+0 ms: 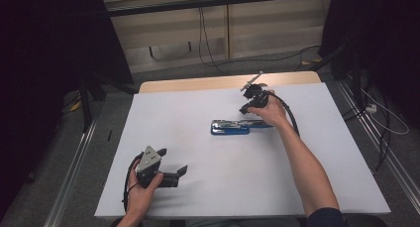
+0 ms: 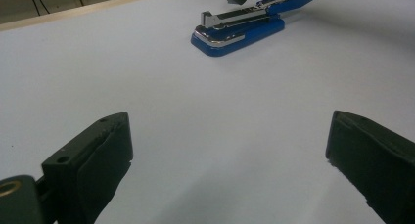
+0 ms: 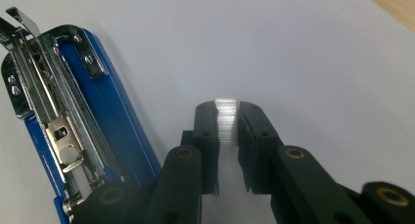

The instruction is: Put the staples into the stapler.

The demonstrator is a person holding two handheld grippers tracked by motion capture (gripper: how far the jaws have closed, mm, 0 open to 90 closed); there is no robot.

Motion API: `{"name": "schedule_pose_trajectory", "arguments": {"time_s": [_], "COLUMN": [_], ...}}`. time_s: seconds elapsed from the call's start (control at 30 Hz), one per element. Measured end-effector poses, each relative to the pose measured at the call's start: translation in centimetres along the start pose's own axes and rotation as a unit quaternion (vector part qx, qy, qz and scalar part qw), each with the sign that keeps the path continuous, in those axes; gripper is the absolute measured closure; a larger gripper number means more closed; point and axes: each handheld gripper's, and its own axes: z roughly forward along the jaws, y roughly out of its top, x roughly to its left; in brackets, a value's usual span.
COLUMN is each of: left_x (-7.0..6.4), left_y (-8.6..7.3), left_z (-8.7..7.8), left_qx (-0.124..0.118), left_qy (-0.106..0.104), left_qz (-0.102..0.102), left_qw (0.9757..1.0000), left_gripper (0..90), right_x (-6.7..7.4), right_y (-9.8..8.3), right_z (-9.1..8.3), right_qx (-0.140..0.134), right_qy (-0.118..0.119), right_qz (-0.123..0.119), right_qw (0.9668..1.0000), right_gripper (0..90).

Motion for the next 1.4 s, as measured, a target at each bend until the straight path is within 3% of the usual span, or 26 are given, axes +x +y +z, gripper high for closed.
{"name": "schedule_pose_trajectory", "arguments": {"time_s": [0.4, 0.83, 1.4], "left_x": [-0.1, 0.2, 0.3], "left_y": [0.1, 0.2, 0.2], "left_z": [-0.3, -0.4, -0.4], "left_qx": [-0.005, -0.008, -0.010], "left_qy": [0.005, 0.009, 0.012], "left_qz": [0.006, 0.001, -0.002], "left_qw": [1.0000, 0.9999, 0.9999], "left_gripper": [3.6, 3.6, 3.6], "right_x": [0.2, 2.4, 4.6], "right_y": [-0.6, 0.2, 0.9], "right_z": [-1.7, -2.9, -3.6], "right_qx": [-0.041, -0.067, -0.102], "right_qy": [0.002, 0.026, 0.051], "right_qz": [0.002, -0.033, -0.069], "right_qw": [0.9992, 0.9969, 0.9911], "right_gripper": [79.4, 79.4, 79.4]}}
